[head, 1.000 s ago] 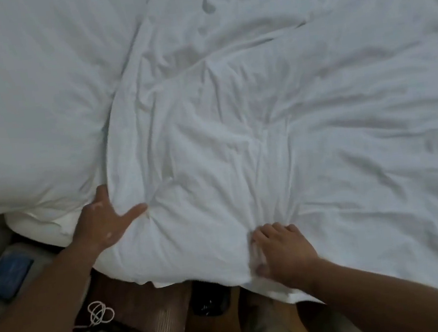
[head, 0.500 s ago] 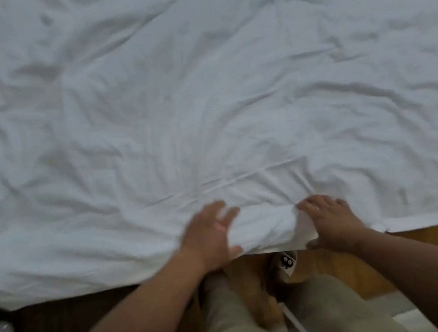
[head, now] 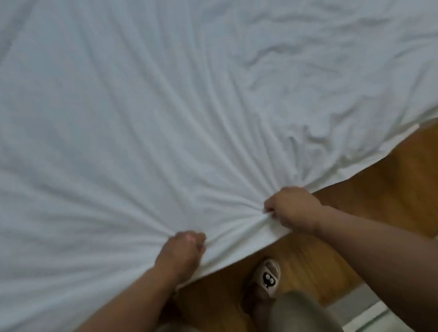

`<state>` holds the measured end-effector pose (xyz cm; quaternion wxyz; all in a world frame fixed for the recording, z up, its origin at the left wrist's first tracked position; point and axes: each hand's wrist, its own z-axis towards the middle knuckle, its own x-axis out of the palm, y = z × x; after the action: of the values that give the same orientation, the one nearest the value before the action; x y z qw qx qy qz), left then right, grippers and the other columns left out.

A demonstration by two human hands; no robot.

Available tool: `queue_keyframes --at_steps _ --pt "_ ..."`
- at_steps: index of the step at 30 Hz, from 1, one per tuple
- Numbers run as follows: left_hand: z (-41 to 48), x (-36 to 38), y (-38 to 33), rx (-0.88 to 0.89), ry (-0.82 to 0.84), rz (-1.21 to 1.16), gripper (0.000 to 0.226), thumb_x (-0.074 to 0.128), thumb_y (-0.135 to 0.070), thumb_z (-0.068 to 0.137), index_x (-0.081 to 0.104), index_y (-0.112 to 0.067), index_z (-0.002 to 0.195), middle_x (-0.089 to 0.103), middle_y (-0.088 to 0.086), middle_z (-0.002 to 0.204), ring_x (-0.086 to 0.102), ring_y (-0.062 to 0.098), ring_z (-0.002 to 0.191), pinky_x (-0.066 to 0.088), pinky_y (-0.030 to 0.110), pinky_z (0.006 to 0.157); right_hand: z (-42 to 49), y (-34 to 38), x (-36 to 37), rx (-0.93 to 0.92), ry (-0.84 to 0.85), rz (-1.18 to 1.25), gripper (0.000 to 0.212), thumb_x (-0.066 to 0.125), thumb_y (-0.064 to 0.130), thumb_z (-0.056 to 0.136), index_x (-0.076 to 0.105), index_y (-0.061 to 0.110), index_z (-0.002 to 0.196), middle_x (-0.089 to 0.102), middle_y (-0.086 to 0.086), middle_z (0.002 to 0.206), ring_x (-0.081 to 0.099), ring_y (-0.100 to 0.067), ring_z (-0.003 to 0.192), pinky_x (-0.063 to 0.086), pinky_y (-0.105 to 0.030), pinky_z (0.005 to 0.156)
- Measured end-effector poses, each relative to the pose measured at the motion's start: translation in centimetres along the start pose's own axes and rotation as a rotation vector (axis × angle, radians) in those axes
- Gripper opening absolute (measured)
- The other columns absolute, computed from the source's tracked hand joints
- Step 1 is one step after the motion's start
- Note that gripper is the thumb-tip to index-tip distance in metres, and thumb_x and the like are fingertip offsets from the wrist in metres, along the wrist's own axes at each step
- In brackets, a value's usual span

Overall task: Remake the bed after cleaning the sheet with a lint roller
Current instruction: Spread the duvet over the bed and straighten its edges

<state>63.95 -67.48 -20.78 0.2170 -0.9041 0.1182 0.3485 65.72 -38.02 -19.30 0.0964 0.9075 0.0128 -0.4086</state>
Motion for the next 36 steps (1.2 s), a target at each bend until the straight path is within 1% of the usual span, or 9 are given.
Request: queue_keyframes --at_steps 4,7,12,18,21,24,28,33,36 --pt "3.4 -0.8 -6.4 -0.111 0.198 0.191 0.024 0.043 -0.018 0.094 0.064 -0.016 0.104 0.066 0.006 0.113 0.063 0.025 0.101 0.051 0.032 0.085 -5.9 -7.1 1.1 0.058 -0.007 0.308 0.027 0.058 0.038 0.093 0.060 0.033 0.119 0.063 0.008 0.116 0.061 -0.017 0.103 0.052 -0.034 0.084" --pt "7.8 -5.6 -13.0 -0.067 -0.054 0.127 0.030 0.050 -0.028 0.092 0.063 -0.019 0.117 0.064 0.006 0.116 0.062 0.026 0.105 0.052 0.033 0.087 -8.1 -15.1 -0.3 0.397 -0.263 0.504 0.043 0.060 0.038 0.091 0.053 0.029 0.132 0.056 0.001 0.132 0.058 -0.023 0.118 0.050 -0.038 0.095" --pt "16.5 -11.5 -26.9 0.229 -0.216 0.129 0.063 0.061 -0.050 0.090 0.038 -0.024 0.142 0.047 0.004 0.133 0.044 0.025 0.126 0.045 0.038 0.102 -8.3 -25.6 -3.1 0.576 -0.337 0.416 0.066 0.061 0.030 0.093 0.028 0.026 0.150 0.028 -0.006 0.152 0.039 -0.033 0.135 0.045 -0.044 0.105" --pt "27.1 -12.5 -34.6 0.152 -0.155 0.319 0.089 0.056 -0.072 0.081 0.031 -0.016 0.145 0.044 0.008 0.136 0.047 0.030 0.121 0.046 0.043 0.100 -2.3 -35.6 -6.7 0.481 -0.315 0.119 0.075 0.047 0.013 0.092 0.011 0.035 0.154 0.001 -0.002 0.164 0.004 -0.030 0.151 0.022 -0.054 0.116" --pt "31.2 -11.7 -35.8 0.293 -0.288 0.415 0.053 0.044 -0.056 0.093 0.055 -0.011 0.118 0.058 0.008 0.109 0.063 0.030 0.094 0.053 0.040 0.078 1.1 -39.7 -6.4 0.456 -0.268 0.101 0.069 0.054 0.026 0.090 0.024 0.033 0.152 0.019 -0.003 0.160 0.016 -0.029 0.148 0.017 -0.054 0.117" --pt "34.0 -11.9 -36.6 0.342 -0.151 0.357 0.029 0.036 -0.034 0.102 0.058 -0.015 0.106 0.065 0.007 0.103 0.067 0.034 0.088 0.048 0.038 0.072 3.5 -41.8 -6.9 0.314 -0.434 0.145 0.030 0.061 0.022 0.078 0.065 0.021 0.108 0.063 -0.008 0.106 0.060 -0.033 0.101 0.041 -0.042 0.086" --pt "35.8 -11.9 -42.6 0.438 -0.206 0.242 0.011 0.063 -0.021 0.087 0.060 -0.021 0.076 0.067 0.001 0.073 0.065 0.029 0.059 0.050 0.032 0.052 2.5 -47.3 -10.6 0.274 -0.287 0.288 0.010 0.055 0.029 0.086 0.060 0.025 0.079 0.066 -0.005 0.090 0.061 -0.028 0.084 0.041 -0.032 0.068" --pt "39.1 -13.7 -49.8 0.344 0.254 0.394 0.025 0.044 -0.033 0.096 0.063 -0.021 0.107 0.067 0.006 0.113 0.065 0.029 0.105 0.050 0.034 0.087 -5.5 -55.8 -8.5 0.404 -0.095 0.428 0.018 0.059 0.027 0.080 0.067 0.028 0.095 0.066 0.005 0.099 0.062 -0.018 0.094 0.045 -0.027 0.072" --pt "42.3 -19.6 -52.6 0.442 0.484 0.481 0.045 0.049 -0.055 0.089 0.069 -0.015 0.091 0.071 0.008 0.101 0.067 0.024 0.098 0.049 0.030 0.082 -7.5 -58.3 -7.2 0.532 -0.229 0.758 0.014 0.062 0.028 0.086 0.071 0.027 0.096 0.072 0.007 0.099 0.064 -0.011 0.090 0.044 -0.022 0.072"
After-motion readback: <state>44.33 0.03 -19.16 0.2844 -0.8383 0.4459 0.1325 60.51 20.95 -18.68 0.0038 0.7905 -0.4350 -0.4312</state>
